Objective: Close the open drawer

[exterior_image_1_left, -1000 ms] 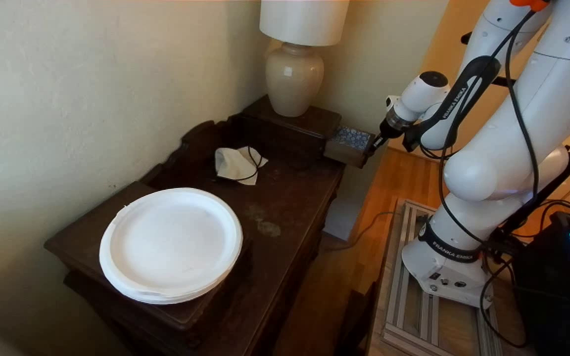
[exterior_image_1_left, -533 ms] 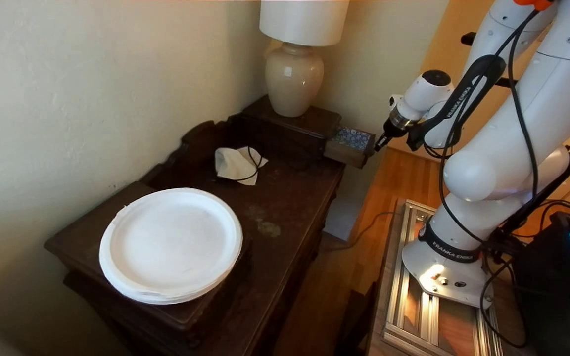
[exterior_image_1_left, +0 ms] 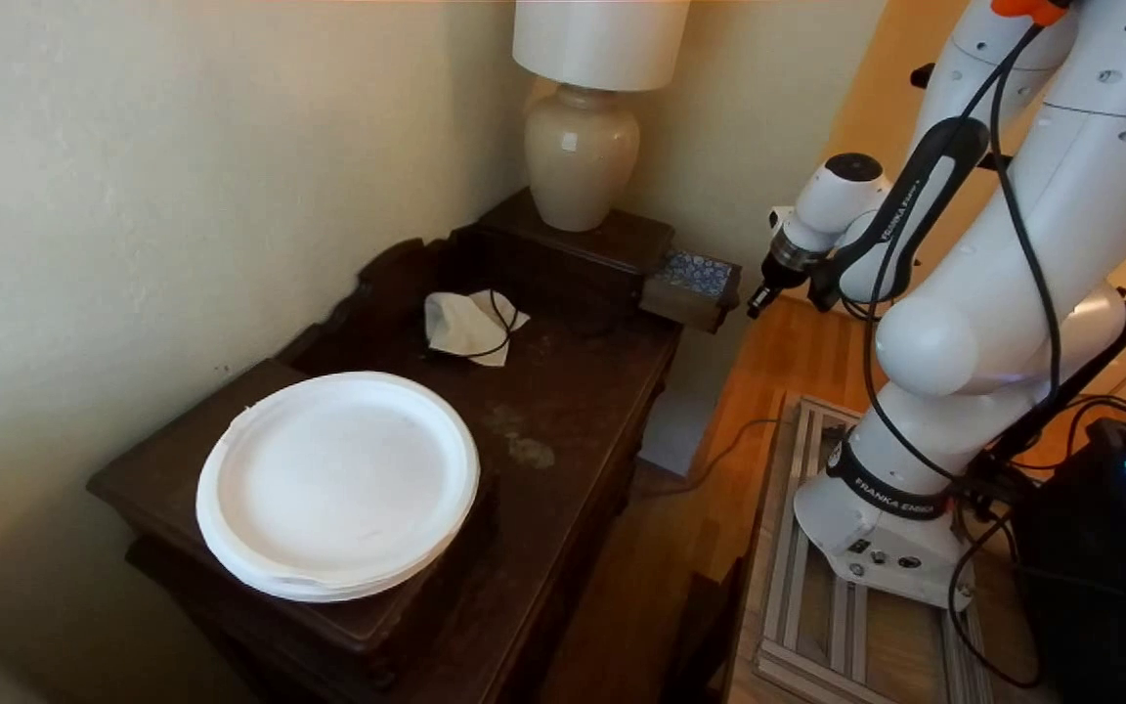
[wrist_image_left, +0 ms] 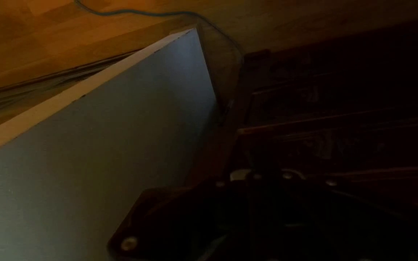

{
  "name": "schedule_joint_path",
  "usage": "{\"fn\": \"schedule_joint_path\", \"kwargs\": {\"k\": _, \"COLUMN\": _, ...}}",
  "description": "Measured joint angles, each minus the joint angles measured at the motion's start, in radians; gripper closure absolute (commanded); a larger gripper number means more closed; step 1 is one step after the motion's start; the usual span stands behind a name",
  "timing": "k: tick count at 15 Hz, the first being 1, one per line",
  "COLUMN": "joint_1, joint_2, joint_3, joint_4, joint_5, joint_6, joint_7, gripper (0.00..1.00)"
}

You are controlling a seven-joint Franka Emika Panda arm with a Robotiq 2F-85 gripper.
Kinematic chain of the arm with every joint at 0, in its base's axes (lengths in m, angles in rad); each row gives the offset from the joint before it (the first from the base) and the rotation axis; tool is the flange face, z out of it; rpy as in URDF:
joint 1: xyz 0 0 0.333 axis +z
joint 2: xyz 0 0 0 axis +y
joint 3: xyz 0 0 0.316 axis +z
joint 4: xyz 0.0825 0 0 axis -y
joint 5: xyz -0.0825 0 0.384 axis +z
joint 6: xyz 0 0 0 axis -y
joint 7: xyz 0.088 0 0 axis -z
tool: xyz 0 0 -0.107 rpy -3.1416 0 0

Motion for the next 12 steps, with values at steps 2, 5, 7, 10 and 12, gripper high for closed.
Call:
{"fn": "schedule_joint_path", "kwargs": {"k": 2, "joint_1": -0.006, "joint_2": 0.024, "joint_3": 0.0, "joint_4": 0.008, "joint_5": 0.0, "joint_6": 0.005, "joint_7": -0.002, "gripper": 0.98}}
{"fn": "schedule_joint_path", "kwargs": {"k": 5, "joint_1": -0.016, "joint_2": 0.063, "joint_3": 0.002, "joint_4": 0.039, "joint_5": 0.001, "joint_6": 0.009, "joint_7": -0.004, "gripper": 0.97}}
{"fn": "schedule_joint_path", "kwargs": {"k": 7, "joint_1": -0.021, "joint_2": 0.09, "joint_3": 0.003, "joint_4": 0.072, "joint_5": 0.0, "joint_6": 0.02, "joint_7": -0.018, "gripper": 0.97}}
{"fn": "schedule_joint_path", "kwargs": {"k": 10, "joint_1": -0.019, "joint_2": 0.1, "joint_3": 0.003, "joint_4": 0.08, "joint_5": 0.0, "joint_6": 0.021, "joint_7": -0.018, "gripper": 0.97}}
{"fn": "schedule_joint_path", "kwargs": {"k": 12, "joint_1": -0.019, "joint_2": 0.1, "joint_3": 0.003, "joint_4": 0.078, "joint_5": 0.0, "joint_6": 0.021, "joint_7": -0.017, "gripper": 0.97}}
